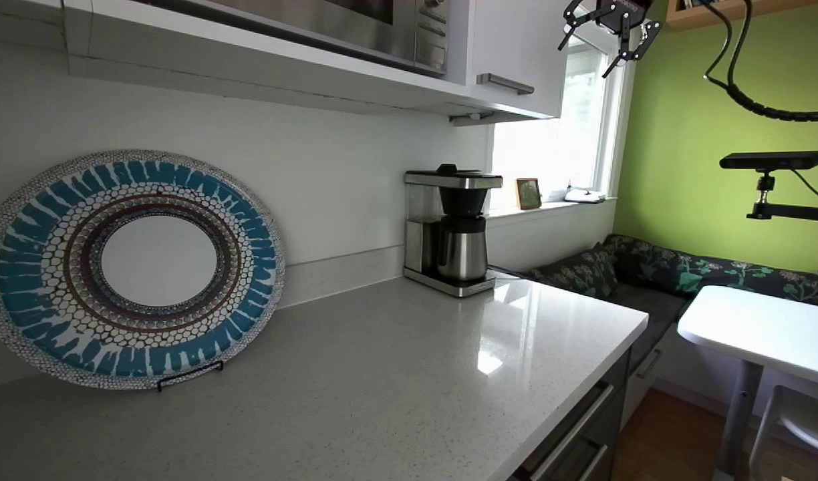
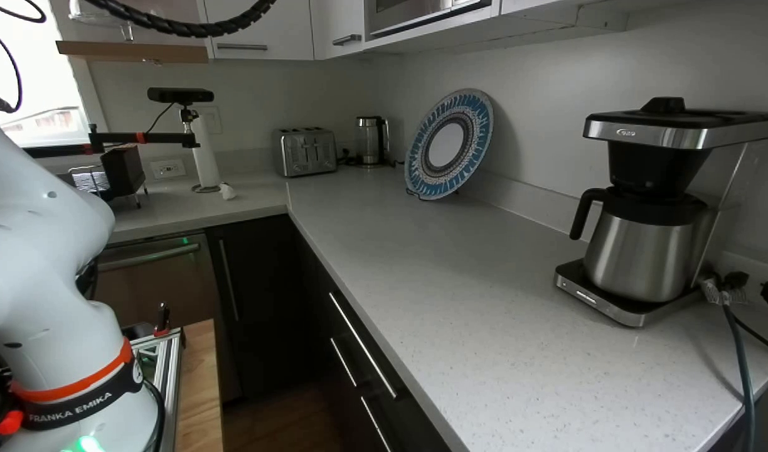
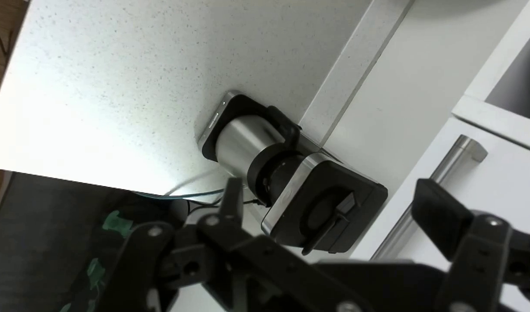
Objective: Open the top right cupboard door
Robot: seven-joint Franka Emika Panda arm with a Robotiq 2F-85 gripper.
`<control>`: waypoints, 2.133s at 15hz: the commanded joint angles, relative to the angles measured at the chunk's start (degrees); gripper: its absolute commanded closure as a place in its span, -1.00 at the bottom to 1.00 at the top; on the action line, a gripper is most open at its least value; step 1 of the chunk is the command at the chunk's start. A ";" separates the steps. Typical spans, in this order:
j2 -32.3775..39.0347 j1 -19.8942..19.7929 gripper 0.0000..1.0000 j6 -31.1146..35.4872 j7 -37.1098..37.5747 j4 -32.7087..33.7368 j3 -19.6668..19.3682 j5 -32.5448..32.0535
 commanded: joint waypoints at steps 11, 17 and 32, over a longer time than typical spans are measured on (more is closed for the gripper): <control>9.39 0.86 -1.00 -2.68 5.14 8.13 -3.33 6.83; 13.34 1.40 -1.00 -1.65 6.04 12.50 -3.03 10.76; 16.84 1.29 -1.00 5.07 10.27 13.33 -0.06 8.79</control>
